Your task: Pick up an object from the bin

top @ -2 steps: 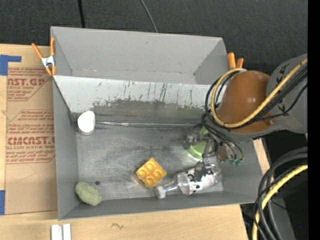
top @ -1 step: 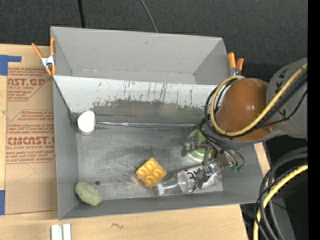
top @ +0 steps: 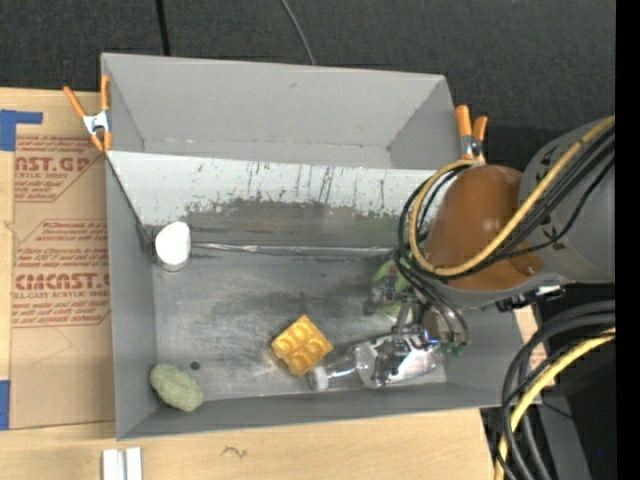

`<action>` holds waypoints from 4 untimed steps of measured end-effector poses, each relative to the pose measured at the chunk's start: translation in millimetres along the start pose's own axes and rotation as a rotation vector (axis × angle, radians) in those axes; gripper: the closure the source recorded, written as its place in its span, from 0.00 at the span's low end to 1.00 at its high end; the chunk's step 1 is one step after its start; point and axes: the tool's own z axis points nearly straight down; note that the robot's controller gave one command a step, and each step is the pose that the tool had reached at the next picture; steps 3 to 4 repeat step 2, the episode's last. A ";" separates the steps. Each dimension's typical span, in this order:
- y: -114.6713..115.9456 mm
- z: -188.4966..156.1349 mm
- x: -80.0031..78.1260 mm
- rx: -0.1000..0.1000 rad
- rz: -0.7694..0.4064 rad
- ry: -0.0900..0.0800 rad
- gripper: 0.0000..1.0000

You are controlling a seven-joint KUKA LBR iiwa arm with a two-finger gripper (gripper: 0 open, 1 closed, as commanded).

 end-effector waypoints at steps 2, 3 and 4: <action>6.9 54.0 2.0 0.003 -0.112 0.007 1.00; 6.9 54.0 2.0 0.003 -0.112 0.007 1.00; 6.9 54.0 2.0 0.003 -0.112 0.007 1.00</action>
Offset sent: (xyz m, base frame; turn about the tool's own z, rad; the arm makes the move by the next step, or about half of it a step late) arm -0.0022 0.0090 -0.0608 -0.1115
